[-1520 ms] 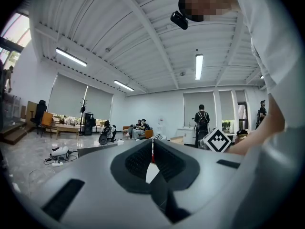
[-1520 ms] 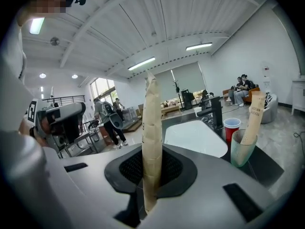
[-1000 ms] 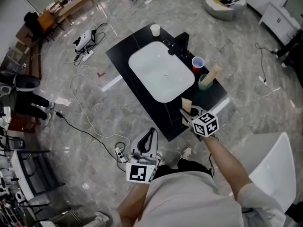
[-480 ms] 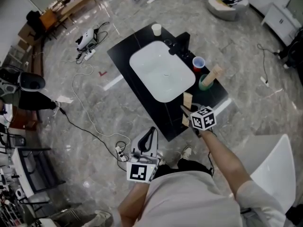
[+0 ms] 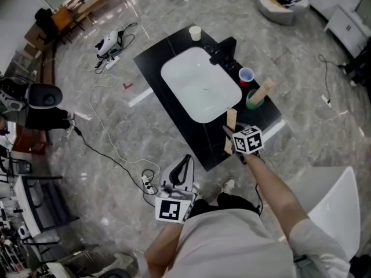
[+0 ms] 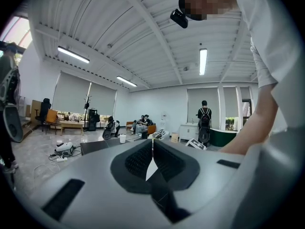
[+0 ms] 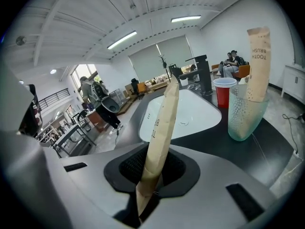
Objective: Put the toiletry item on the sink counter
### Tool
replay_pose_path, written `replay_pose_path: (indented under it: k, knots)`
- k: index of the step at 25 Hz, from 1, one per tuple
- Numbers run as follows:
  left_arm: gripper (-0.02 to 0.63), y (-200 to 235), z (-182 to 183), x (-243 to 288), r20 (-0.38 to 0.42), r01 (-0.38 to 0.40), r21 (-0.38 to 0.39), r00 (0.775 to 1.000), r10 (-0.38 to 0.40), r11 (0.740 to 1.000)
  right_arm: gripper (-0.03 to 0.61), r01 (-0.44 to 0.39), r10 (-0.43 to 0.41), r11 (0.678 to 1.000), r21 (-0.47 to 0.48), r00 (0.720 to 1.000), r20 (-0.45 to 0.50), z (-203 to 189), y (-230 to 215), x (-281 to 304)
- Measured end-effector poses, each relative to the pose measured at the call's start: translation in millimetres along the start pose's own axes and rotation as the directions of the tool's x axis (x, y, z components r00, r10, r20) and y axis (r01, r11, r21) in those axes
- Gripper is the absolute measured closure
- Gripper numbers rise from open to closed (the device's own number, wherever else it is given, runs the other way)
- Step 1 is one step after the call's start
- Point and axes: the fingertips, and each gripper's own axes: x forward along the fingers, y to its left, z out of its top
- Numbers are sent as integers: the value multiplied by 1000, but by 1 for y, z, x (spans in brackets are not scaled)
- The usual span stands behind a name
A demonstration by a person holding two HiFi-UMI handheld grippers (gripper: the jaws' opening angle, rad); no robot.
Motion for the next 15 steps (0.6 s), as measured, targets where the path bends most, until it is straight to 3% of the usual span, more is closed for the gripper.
replay_pose_path:
  k: [15]
  knots:
    - [601, 2, -10, -2, -26, -21, -24, 999, 21, 999, 468, 57, -56, 998, 5, 995, -81, -10, -17, 13]
